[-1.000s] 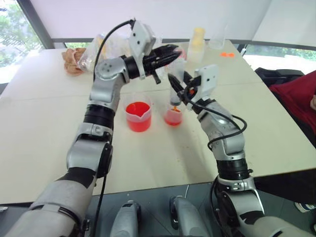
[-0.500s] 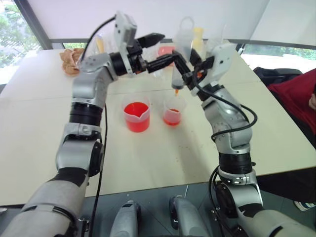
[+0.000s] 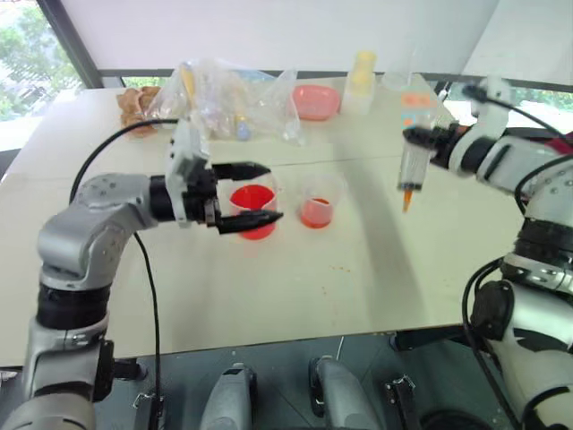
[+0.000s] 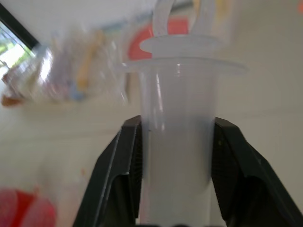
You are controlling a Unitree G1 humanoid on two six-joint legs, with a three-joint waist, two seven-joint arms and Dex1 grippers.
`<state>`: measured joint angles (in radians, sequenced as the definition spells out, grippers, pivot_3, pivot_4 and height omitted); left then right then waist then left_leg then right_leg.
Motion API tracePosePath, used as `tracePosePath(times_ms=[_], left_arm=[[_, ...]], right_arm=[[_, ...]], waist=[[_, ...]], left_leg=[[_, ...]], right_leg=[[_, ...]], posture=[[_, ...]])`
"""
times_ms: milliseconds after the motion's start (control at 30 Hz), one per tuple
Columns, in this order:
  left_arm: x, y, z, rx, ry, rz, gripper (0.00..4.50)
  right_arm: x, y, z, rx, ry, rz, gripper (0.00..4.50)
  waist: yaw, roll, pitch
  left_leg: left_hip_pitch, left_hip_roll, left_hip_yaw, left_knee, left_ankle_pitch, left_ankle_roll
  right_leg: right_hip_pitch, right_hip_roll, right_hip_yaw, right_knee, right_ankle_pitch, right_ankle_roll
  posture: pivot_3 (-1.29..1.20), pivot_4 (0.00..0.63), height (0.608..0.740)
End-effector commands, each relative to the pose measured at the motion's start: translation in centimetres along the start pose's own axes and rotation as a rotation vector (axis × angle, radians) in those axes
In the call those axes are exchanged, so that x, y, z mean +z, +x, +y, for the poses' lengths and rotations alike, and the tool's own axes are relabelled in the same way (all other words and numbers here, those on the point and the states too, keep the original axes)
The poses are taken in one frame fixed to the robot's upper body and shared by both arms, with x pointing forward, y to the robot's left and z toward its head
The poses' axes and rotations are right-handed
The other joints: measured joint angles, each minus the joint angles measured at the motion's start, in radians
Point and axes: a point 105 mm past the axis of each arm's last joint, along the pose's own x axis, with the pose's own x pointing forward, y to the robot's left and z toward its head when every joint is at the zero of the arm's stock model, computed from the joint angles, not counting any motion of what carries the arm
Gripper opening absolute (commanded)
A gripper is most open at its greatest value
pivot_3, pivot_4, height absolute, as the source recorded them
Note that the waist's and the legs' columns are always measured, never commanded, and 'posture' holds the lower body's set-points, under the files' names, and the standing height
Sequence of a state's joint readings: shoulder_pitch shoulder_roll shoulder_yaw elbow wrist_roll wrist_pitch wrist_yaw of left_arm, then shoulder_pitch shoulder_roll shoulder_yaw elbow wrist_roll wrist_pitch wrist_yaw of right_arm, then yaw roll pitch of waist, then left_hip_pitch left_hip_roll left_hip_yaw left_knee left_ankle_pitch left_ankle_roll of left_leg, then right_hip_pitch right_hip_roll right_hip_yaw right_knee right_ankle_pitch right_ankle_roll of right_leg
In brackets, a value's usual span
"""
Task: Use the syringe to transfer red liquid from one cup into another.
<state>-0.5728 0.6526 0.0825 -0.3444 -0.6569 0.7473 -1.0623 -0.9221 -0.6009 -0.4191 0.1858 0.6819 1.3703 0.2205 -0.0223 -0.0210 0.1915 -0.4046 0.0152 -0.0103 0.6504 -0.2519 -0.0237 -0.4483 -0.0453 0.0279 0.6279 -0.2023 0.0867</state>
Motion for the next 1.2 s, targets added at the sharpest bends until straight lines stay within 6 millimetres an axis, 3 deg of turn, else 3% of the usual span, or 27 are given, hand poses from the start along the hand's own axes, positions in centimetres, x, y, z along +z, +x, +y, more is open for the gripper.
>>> tracePosePath(times_ms=[33,167,433,633,667,800,1000,1133,1200], left_arm=[[-0.2,0.2,-1.7,-0.03,0.015,0.013,4.47],[-2.2,0.6,-2.6,-0.022,-0.006,0.066,4.47],[-3.0,1.1,-2.9,-0.015,-0.041,0.055,4.47],[-3.6,1.1,-2.7,0.001,-0.066,0.061,4.5],[-3.8,1.1,-2.6,0.01,-0.072,0.06,4.5],[-4.2,1.1,-2.7,0.012,-0.108,0.053,4.5],[-4.0,-0.3,-2.1,0.089,-0.144,0.023,4.5],[-1.4,-3.2,0.3,0.257,-0.172,-0.089,4.5],[-1.4,-5.2,1.1,0.354,-0.165,-0.068,4.5]], right_arm=[[-2.3,0.1,0.6,0.063,0.051,0.126,1.38],[-4.9,1.2,0.0,0.027,0.093,0.225,1.38],[-6.7,2.6,-1.9,-0.038,0.161,0.277,1.38],[-7.6,2.7,-2.2,-0.037,0.155,0.297,4.23],[-7.7,2.7,-2.2,-0.04,0.147,0.3,4.45],[-7.7,2.4,-2.2,-0.044,0.112,0.295,4.45],[-4.9,-0.7,-0.3,0.15,-0.057,0.152,4.45],[-3.2,-5.3,0.7,0.335,-0.238,-0.001,4.45],[-4.1,-7.1,-0.2,0.345,-0.314,-0.035,4.45]], waist=[[-0.001,0.0,0.0],[0.002,0.0,0.0],[0.004,0.0,0.0],[0.002,0.0,0.0],[0.002,0.0,0.0],[0.003,0.0,0.0],[0.007,0.0,0.0],[0.01,0.0,0.0],[0.009,0.0,0.0]], left_leg=[[0.0,0.0,0.0,0.0,0.0,0.0],[0.0,0.0,0.0,0.001,0.0,0.0],[-0.002,0.0,0.0,0.002,0.0,0.0],[-0.001,0.0,0.0,0.002,0.0,0.0],[-0.001,0.0,0.0,0.002,0.0,0.0],[-0.001,0.0,0.0,0.002,0.0,0.0],[-0.002,0.0,0.0,0.002,0.0,0.0],[-0.002,0.0,-0.002,0.002,0.0,0.0],[0.0,0.0,-0.003,0.002,0.0,0.0]], right_leg=[[0.0,0.0,0.0,0.0,0.0,0.0],[0.0,0.0,0.0,0.0,0.0,0.0],[0.001,0.0,0.0,-0.002,0.0,0.0],[0.001,0.0,0.0,-0.002,0.0,0.0],[0.001,0.0,0.0,-0.002,0.0,0.0],[0.001,0.0,0.0,-0.002,0.0,0.0],[0.001,0.0,0.0,-0.002,0.0,0.001],[0.003,0.0,-0.002,-0.005,0.0,0.001],[0.006,0.001,-0.003,-0.009,0.0,0.001]], posture=[[0.0,0.15,0.74],[0.0,0.15,0.74],[0.0,0.15,0.74],[0.0,0.15,0.74],[0.0,0.15,0.74],[0.0,0.15,0.74],[0.0,0.15,0.74],[0.0,0.15,0.74],[0.0,0.15,0.74]])
